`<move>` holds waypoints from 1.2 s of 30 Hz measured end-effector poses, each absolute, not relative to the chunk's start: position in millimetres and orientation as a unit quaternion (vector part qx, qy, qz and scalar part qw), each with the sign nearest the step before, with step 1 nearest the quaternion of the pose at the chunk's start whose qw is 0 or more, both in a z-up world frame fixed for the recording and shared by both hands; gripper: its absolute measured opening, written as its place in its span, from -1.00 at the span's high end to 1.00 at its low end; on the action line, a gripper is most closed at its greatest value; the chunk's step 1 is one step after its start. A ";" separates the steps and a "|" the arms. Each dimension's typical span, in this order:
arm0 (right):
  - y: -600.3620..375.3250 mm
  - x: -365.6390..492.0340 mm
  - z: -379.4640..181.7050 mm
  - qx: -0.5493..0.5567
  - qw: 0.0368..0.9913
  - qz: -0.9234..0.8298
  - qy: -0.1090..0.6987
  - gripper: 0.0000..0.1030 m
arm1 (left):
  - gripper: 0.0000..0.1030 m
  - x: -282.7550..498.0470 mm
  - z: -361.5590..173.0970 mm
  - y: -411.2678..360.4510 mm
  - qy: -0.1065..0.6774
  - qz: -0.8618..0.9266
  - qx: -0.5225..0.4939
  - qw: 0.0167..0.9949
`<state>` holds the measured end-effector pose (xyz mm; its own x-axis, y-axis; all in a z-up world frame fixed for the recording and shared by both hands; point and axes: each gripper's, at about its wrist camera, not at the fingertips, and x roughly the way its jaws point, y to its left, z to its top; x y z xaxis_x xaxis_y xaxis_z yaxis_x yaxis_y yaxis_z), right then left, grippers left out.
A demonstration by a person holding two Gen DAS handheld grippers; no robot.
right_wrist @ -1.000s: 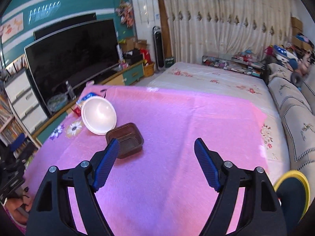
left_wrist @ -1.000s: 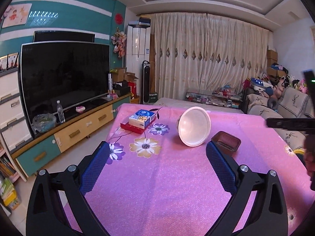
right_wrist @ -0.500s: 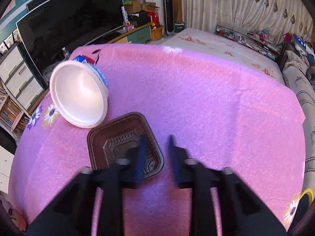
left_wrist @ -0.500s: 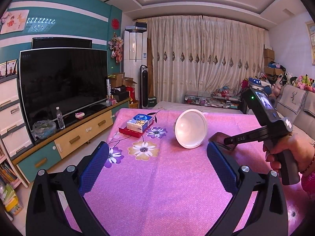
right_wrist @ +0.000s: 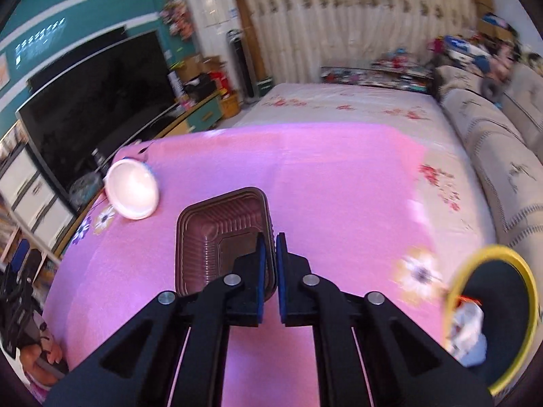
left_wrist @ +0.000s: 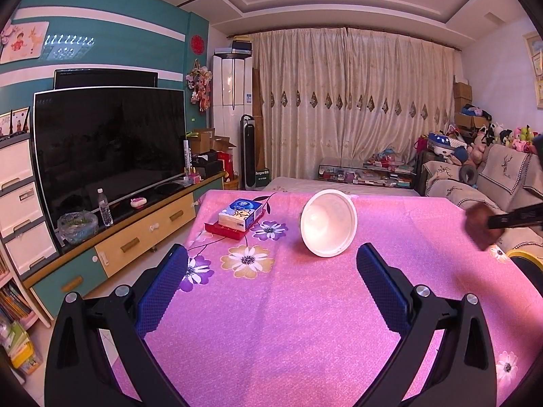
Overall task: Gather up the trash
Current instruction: 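Carry the brown tray over the bin and open the right tool, then grasp the white paper bowl by its rim with the left tool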
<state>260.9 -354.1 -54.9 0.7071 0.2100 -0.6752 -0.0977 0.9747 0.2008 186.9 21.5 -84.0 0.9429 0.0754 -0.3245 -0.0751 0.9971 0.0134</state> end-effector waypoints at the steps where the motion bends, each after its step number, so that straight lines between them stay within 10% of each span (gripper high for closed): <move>1: -373.2 250.8 -54.7 0.085 0.924 0.062 0.368 0.88 | -0.90 187.0 -84.1 21.5 0.165 0.038 0.000 0.986; 13: -534.4 186.3 -104.6 0.155 0.904 -0.156 0.367 0.85 | -0.90 183.2 -81.5 16.7 0.160 0.043 0.011 0.986; 17: -554.5 181.9 -123.5 0.143 0.892 -0.209 0.374 0.23 | -0.90 183.0 -81.4 16.5 0.161 0.044 0.010 0.986; 36: -404.4 160.2 -77.2 0.066 0.967 -0.117 0.216 0.09 | -0.78 255.7 -75.8 1.9 0.258 0.013 0.034 0.965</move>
